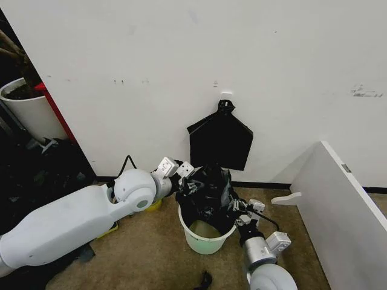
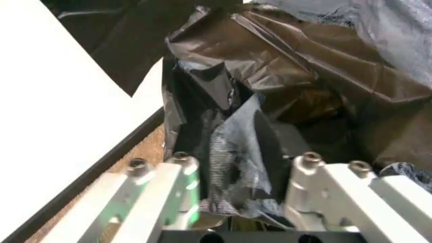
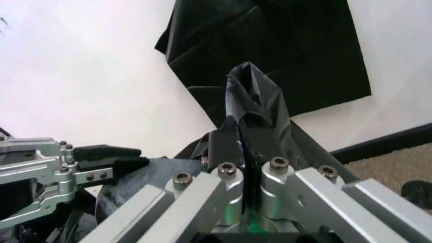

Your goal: Place the garbage bag over the trash bin.

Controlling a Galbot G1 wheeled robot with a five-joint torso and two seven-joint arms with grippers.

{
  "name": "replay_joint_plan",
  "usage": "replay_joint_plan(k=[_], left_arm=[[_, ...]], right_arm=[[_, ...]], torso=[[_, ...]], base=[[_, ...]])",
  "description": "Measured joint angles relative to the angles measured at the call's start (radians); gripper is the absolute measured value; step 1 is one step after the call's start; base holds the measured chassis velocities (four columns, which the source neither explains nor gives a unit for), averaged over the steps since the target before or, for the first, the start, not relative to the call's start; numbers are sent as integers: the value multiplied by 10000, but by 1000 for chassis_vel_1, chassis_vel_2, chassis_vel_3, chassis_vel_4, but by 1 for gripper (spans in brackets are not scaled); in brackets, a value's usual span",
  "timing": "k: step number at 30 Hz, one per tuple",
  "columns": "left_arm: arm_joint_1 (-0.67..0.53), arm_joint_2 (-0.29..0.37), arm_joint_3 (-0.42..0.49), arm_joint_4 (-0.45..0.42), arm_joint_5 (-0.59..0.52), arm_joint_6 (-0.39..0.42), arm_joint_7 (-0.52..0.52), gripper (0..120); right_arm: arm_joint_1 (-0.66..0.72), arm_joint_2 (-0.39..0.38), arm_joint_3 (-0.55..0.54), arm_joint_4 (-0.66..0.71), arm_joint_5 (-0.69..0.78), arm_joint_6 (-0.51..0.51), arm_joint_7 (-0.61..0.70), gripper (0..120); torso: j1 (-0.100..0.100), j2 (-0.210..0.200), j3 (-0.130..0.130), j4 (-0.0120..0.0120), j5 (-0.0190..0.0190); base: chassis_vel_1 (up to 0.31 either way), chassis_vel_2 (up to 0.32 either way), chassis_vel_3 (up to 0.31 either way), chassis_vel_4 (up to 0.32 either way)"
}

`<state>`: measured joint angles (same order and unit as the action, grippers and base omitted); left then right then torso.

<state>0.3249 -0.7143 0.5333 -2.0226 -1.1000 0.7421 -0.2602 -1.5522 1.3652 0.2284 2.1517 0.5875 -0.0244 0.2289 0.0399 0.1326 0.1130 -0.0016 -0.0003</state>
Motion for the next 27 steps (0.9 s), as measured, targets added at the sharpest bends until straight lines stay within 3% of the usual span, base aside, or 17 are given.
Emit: replay_joint_plan(k=[5, 11, 16, 19, 24, 27], left_arm=[[193, -10, -123, -17, -5, -2, -50, 4], [1147, -207, -677, -2, 75, -278, -220, 0], [3397, -826, -2442, -16, 366, -2408, -666, 0], [4420, -1079, -3105, -102, 640, -3288, -697, 0], [5442, -1918, -3376, 189, 1811, -4977, -428, 0], [5682, -2299, -3450, 322, 2088, -5409, -379, 0]], right_arm=[[18, 1, 6, -2, 37, -15, 19, 0], [-80, 44, 77, -47, 173, -23, 51, 0], [-142, 203, 196, -128, 495, -99, 193, 0], [-136, 289, 239, -143, 670, -190, 337, 0], [-332, 428, 521, 108, 1146, -374, 646, 0], [-383, 458, 571, 259, 1212, -398, 722, 0]], torso=[[0, 0, 0, 0, 0], [0, 0, -1, -1, 1], [0, 0, -1, -1, -2], [0, 0, -1, 4, -1], [0, 0, -1, -5, -1], [-1, 0, -2, -3, 2]], base=[[0, 0, 0, 0], [0, 0, 0, 0], [0, 0, 0, 0], [0, 0, 0, 0], [0, 0, 0, 0], [0, 0, 0, 0]])
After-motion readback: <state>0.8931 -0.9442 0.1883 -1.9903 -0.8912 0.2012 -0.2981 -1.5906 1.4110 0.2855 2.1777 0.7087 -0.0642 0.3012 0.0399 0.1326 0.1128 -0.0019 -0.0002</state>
